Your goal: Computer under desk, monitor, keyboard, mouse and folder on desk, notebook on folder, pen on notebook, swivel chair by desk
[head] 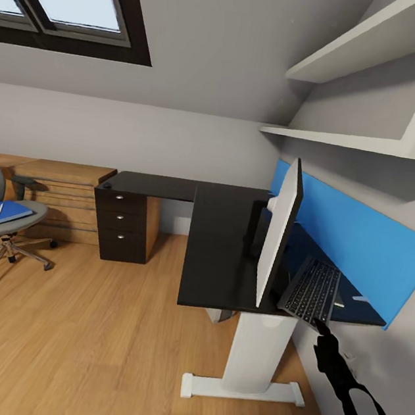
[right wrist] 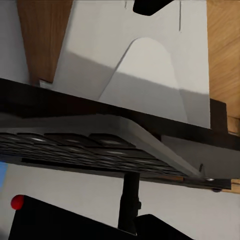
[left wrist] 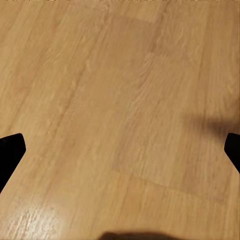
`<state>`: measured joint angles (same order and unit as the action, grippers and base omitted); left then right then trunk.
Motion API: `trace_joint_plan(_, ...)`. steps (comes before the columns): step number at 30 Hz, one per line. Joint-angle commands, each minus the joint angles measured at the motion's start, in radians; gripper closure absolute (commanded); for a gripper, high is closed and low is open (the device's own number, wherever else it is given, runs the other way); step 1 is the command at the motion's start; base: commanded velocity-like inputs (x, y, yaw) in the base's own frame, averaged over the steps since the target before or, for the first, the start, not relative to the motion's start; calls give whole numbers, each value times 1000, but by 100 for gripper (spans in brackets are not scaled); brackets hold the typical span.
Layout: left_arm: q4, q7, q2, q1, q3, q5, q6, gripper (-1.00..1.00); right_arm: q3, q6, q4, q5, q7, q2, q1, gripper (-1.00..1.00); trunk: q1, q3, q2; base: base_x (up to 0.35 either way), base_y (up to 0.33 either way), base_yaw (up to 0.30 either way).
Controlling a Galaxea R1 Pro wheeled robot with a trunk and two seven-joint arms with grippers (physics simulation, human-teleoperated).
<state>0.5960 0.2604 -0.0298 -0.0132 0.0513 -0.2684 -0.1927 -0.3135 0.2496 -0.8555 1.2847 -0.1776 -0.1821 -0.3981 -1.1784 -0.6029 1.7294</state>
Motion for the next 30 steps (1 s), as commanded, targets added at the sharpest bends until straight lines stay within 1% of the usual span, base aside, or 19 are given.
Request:
trace_joint_plan(1, 0, 6, 1, -1, 5, -9, -5, -100, -3, 7, 1, 7, -2, 1, -1, -100, 0, -1, 0, 12, 0, 0)
trace_joint_plan(8, 1, 6, 1, -1, 5, -9, -5, -100, -4, 7, 1, 8, -2, 2, -1, -100, 0, -1, 0, 11, 0, 0)
trace_joint_plan(14, 1, 6, 1, -1, 5, -9, -5, -100, -4, 7, 1, 8, -2, 3, -1, -100, 0, -1, 0, 131, 0, 0)
trace_joint_plan(27, 1, 6, 1, -1, 5, -9, -5, -100, -3, 7, 0, 9, -3, 4, -1, -100, 0, -1, 0, 10, 0, 0)
trace_joint_plan(30, 0, 6, 1, -1, 5, -9, -5, -100, -2, 7, 0, 9, -3, 4, -1, -100, 0, -1, 0, 102, 0, 0)
